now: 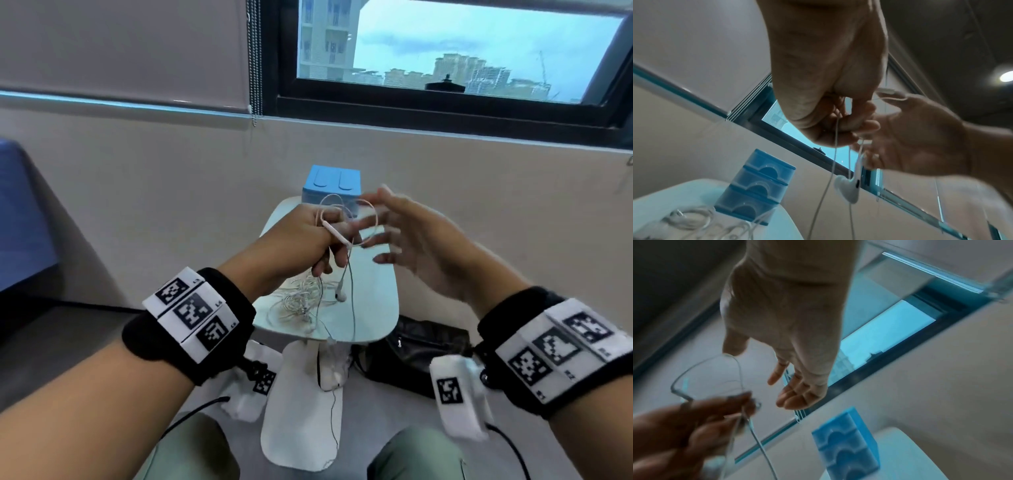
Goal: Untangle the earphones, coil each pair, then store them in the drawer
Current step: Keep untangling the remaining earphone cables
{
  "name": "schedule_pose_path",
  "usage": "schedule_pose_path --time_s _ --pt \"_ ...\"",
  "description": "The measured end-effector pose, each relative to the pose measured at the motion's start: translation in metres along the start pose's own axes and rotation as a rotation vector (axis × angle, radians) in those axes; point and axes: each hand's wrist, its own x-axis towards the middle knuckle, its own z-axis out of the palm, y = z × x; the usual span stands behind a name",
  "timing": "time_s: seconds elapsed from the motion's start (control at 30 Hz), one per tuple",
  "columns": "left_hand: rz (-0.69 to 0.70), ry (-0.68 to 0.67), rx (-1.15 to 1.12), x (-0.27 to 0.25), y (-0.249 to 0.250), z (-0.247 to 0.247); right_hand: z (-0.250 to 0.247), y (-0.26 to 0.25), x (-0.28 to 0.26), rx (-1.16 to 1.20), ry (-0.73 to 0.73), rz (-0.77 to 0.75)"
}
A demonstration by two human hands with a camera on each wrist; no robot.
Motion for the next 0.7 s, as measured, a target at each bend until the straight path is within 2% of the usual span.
schedule_pose_path --time_s 0.07,0.17,0.27,0.43,0.57,0.7 --pt "0.008 0.051 -0.059 0.003 -0.001 -0.001 0.003 0.022 -0.003 0.035 -0.025 0.042" --pt "0.003 0.108 -0.107 0.005 -0.002 0.001 0.020 0.040 -0.005 -0.157 -0.074 0.023" --pt "-0.020 0.136 -0.122 0.003 -0.007 0.000 0.033 0.043 0.000 -0.187 0.030 -0.041" --pt "-0.102 0.154 -0.173 -0.008 -0.024 -0.012 0.014 0.044 0.004 -0.185 -0.017 0.023" --pt "-0.123 0.029 -0.200 -0.014 -0.039 -0.022 -0.006 0.032 0.000 -0.207 -0.073 0.113" --pt "-0.092 -0.224 -0.277 -0.020 -0.042 -0.023 -0.019 0.016 0.006 -0.259 0.049 0.052"
